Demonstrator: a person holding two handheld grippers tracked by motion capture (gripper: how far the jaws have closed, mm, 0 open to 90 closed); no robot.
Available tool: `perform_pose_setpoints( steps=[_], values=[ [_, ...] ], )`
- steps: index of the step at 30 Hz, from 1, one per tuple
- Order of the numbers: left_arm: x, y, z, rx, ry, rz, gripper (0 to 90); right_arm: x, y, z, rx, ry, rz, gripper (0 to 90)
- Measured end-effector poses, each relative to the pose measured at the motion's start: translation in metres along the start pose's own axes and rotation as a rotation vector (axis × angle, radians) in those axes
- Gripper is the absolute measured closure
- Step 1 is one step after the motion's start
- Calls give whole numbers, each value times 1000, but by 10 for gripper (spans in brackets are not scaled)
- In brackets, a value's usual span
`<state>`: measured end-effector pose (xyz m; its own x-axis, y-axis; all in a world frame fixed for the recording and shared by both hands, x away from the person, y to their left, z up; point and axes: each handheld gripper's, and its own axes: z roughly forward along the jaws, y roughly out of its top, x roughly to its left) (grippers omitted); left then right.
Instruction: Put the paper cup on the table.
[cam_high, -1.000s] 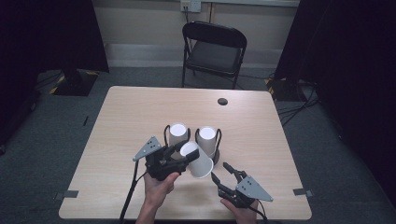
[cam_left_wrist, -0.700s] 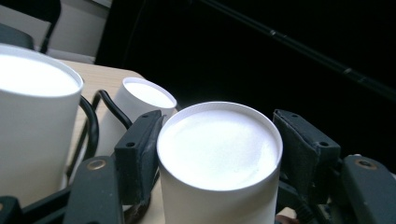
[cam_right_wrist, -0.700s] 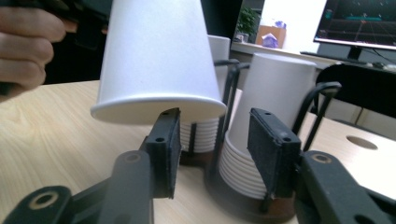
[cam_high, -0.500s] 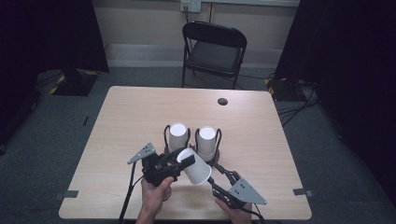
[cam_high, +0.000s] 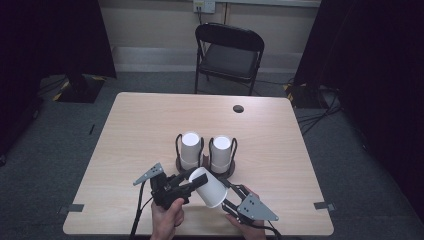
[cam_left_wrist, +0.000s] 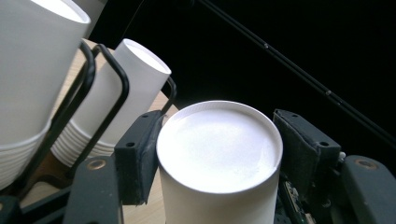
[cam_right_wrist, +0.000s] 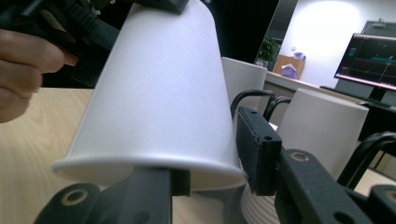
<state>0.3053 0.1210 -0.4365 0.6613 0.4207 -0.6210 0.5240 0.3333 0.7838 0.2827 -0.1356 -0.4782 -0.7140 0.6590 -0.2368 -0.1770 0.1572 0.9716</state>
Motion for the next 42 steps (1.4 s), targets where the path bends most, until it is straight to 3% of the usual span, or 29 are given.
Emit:
perform_pose_setpoints(
  steps=[4,9,15,26,33,34,37,40,42],
  values=[
    [-5,1,1,5,12,19,351,-2,0,2,-6,-3,-11,675],
    [-9,-1,7,32,-7,31,348,-6,0,7,-12,19,-14,677],
    [-4,-1,9,39,-20,16,345,-4,-1,7,-13,3,-27,716],
    [-3,1,13,39,-3,38,322,-5,0,4,-19,-2,4,796],
    [-11,5,12,-2,65,114,332,-7,1,2,-20,-19,14,819],
    [-12,5,13,0,67,132,340,-8,1,2,-20,-25,17,863],
    [-12,8,14,13,95,153,334,-9,1,1,-8,-26,29,868],
    [-12,8,14,14,81,154,334,-10,1,0,-5,-25,41,871],
    [-13,8,15,13,96,168,332,-11,1,0,11,-14,42,873]
  ],
)
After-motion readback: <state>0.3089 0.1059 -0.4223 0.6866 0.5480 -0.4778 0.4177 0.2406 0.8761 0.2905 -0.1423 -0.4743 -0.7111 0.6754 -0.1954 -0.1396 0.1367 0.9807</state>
